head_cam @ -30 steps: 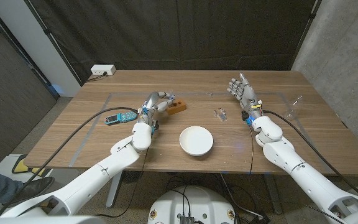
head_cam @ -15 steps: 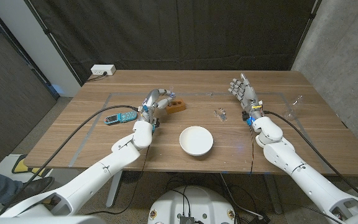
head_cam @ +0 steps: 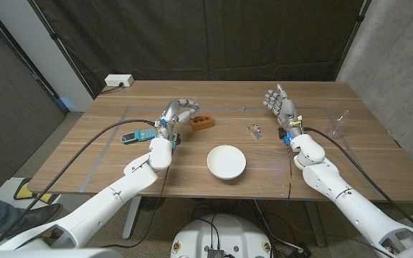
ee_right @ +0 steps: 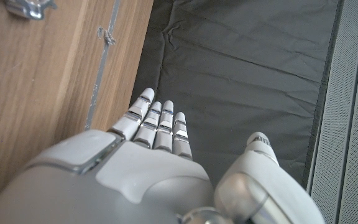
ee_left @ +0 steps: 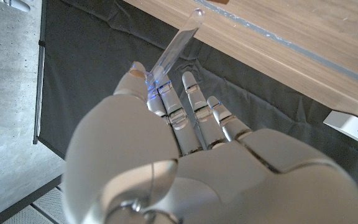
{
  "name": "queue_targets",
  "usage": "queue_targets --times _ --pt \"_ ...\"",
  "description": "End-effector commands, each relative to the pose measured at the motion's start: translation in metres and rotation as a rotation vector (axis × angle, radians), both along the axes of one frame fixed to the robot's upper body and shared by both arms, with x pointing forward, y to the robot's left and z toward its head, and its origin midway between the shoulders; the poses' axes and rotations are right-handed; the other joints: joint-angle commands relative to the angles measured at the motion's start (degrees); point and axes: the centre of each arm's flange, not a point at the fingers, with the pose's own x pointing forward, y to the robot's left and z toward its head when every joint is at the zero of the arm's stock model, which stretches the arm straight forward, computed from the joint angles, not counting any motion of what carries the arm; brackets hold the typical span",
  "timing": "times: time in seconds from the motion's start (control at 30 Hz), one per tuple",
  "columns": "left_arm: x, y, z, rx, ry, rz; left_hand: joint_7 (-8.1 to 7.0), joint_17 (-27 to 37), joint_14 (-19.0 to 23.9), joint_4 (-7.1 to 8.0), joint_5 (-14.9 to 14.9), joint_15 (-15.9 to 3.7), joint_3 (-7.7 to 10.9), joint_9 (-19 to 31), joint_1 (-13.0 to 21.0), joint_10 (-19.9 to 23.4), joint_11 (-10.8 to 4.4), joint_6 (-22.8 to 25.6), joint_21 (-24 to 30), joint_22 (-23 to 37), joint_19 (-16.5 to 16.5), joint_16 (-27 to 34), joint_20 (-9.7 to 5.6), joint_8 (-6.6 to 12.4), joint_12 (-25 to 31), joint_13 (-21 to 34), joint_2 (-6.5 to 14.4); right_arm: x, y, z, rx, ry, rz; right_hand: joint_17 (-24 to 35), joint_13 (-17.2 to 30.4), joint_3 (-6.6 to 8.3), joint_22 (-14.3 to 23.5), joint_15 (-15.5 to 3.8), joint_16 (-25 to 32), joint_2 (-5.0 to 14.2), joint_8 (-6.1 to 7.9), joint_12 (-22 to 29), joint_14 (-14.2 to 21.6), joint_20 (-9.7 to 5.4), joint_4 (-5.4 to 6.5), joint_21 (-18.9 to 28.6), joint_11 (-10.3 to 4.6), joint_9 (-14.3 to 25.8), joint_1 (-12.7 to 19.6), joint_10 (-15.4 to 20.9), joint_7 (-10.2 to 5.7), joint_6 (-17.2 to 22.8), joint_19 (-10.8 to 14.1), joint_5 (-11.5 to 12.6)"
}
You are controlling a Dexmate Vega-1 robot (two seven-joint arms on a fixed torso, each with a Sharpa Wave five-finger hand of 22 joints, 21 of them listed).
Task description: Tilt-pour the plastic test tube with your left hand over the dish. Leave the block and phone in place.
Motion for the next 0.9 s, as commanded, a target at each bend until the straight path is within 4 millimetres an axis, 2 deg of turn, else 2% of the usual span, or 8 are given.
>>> queue_targets --times 0.03,0.53,0.9 --pt "-0.018 0.011 0.003 0.028 -0.030 0.020 2.09 0.1 0.7 0.05 0.2 -6.82 0.62 0.2 1.1 1.2 -0.58 2.0 -0.3 0.0 0.4 -0.2 -2.89 -0.08 0.5 0.4 0.4 -0.005 0.004 0.002 0.002 -0.016 -0.004 0.2 0.2 0.16 0.3 0.23 0.1 -0.09 0.19 0.4 0.4 0.25 -0.42 -0.4 0.18 0.3 0.6 0.3 0.06 0.3 0.3 -0.3" --pt "-0.044 0.001 0.005 0.106 -0.068 0.047 2.11 0.1 0.6 0.23 0.0 -6.92 0.78 0.2 1.3 1.4 -0.61 2.2 -0.5 0.0 0.4 -0.5 -3.10 -0.16 0.5 0.8 0.3 -0.011 -0.011 0.000 0.026 -0.031 -0.017 0.2 0.2 0.12 0.3 0.21 0.1 -0.03 0.19 0.4 0.4 0.22 -0.45 -0.5 0.18 0.3 0.6 0.4 0.09 0.3 0.4 -0.4" --pt "-0.058 -0.001 -0.005 0.124 -0.087 0.021 1.77 0.1 0.8 0.49 -0.1 -6.90 0.93 0.3 1.4 1.2 -0.89 2.3 -0.6 0.0 0.4 -0.5 -3.16 -0.27 0.3 1.1 0.3 -0.014 -0.012 0.001 0.011 -0.035 -0.012 0.2 0.2 0.10 0.3 0.21 0.1 0.03 0.19 0.4 0.5 0.20 -0.47 -0.7 0.11 0.3 0.7 0.4 0.08 0.3 0.5 -0.4"
